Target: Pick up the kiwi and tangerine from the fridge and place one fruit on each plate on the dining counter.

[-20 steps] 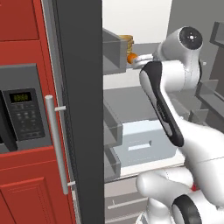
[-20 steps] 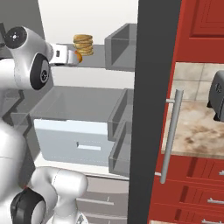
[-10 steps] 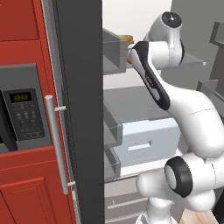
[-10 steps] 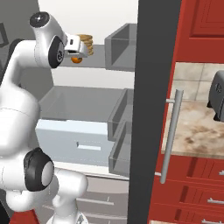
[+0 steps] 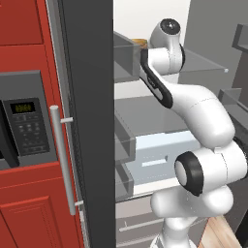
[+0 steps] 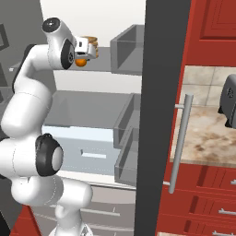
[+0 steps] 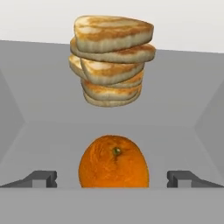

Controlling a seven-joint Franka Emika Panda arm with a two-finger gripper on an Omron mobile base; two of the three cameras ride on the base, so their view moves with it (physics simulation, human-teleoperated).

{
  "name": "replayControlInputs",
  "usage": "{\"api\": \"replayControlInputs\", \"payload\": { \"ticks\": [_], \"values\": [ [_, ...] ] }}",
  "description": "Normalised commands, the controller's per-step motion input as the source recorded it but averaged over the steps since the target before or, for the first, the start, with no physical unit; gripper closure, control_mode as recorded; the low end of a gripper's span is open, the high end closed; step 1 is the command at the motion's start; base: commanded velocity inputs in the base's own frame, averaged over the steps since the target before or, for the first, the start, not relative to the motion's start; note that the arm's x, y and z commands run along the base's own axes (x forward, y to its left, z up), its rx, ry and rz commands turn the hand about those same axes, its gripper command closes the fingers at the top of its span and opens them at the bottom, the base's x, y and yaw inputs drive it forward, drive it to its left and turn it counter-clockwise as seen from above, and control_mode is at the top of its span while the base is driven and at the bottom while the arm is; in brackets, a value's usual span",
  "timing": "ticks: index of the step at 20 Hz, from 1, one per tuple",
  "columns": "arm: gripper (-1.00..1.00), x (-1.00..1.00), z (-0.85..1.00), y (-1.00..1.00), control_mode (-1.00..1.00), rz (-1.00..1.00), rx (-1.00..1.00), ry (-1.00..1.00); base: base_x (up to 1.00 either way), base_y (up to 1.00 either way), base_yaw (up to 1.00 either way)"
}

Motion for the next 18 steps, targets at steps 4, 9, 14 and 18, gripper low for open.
{"api": "replayControlInputs", "payload": {
  "ticks": [4,9,14,18],
  "values": [
    [-1.0,0.39,-0.04,0.0,-1.0,0.0,0.0,-0.05,0.0,0.0,0.0],
    [-1.0,-0.01,-0.02,0.0,-1.0,0.0,0.01,-0.02,0.0,0.0,0.0],
    [-1.0,-0.04,-0.13,0.0,-1.0,0.0,0.03,0.0,0.0,0.0,0.0],
    [1.0,0.0,-0.07,0.0,-1.0,0.0,0.03,0.0,0.0,0.0,0.0]
  ]
}}
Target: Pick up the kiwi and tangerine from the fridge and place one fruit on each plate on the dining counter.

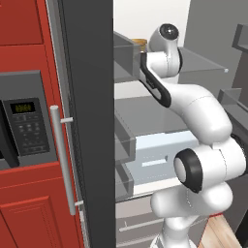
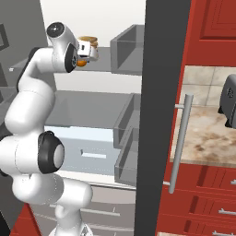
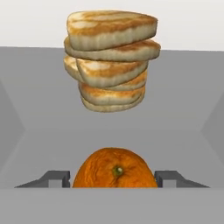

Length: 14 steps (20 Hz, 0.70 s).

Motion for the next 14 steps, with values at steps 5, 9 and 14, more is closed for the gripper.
{"api": "replayControlInputs", "payload": {
  "ticks": [5,9,14],
  "values": [
    [1.0,-0.09,-0.01,0.0,-1.0,0.0,0.0,0.0,0.0,0.0,0.0],
    [1.0,-0.93,0.0,0.0,-1.0,-0.01,0.0,-0.02,0.0,0.0,0.0],
    [1.0,-1.0,0.0,0.0,-1.0,-0.01,0.0,-0.01,0.0,0.0,0.0]
  ]
}}
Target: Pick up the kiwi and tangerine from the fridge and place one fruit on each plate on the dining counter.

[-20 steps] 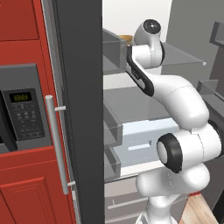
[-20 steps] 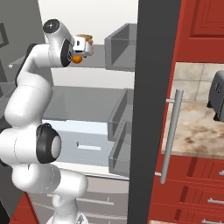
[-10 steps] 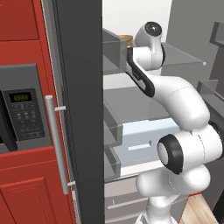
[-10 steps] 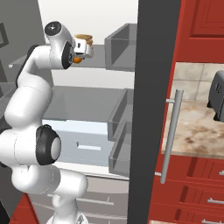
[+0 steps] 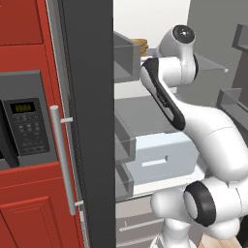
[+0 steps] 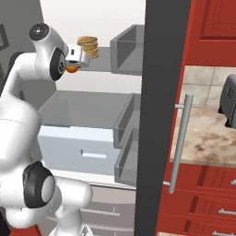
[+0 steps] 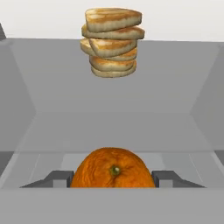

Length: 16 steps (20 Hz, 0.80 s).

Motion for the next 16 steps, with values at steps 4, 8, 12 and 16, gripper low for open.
{"api": "replayControlInputs", "payload": {
  "ticks": [4,8,12,16],
  "values": [
    [1.0,-1.0,0.0,-0.02,-1.0,-0.05,0.02,0.0,0.0,0.0,0.0],
    [1.0,-1.0,-0.01,-0.02,-1.0,-0.08,0.03,0.1,0.0,0.0,0.0],
    [1.0,-1.0,-0.22,0.0,-1.0,-0.09,0.0,0.2,0.0,0.0,0.0],
    [1.0,-1.0,-0.32,0.0,-1.0,-0.08,0.01,0.13,0.0,0.0,0.0]
  ]
}}
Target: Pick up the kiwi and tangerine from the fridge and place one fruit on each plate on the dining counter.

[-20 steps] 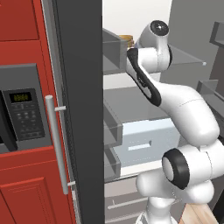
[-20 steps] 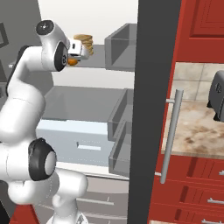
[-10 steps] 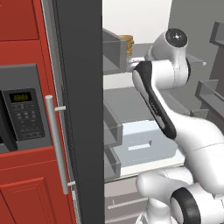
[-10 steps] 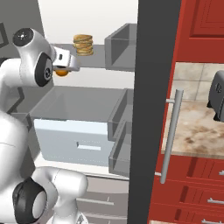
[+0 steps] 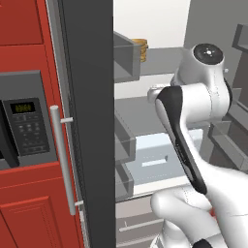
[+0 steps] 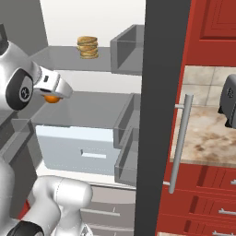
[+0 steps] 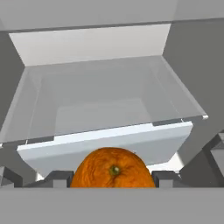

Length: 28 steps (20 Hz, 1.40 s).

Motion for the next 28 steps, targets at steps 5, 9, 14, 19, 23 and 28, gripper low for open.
{"api": "replayControlInputs", "payload": {
  "ticks": [5,9,14,19,23,28],
  "values": [
    [1.0,-0.95,-0.27,-0.04,-1.0,-0.03,0.03,0.07,0.0,0.0,0.0],
    [1.0,0.0,0.0,0.0,1.0,0.0,0.0,0.0,-0.59,0.0,0.0],
    [1.0,0.0,0.0,0.0,1.0,0.0,0.0,0.0,-1.0,0.0,-0.02],
    [1.0,0.0,0.0,0.0,1.0,0.0,0.0,0.0,-1.0,0.0,-0.03],
    [1.0,0.0,0.0,0.0,1.0,0.0,0.0,0.0,-1.0,0.0,-0.06],
    [1.0,0.0,0.0,0.0,1.0,0.0,0.0,0.0,-1.0,-0.04,-0.31]
  ]
}}
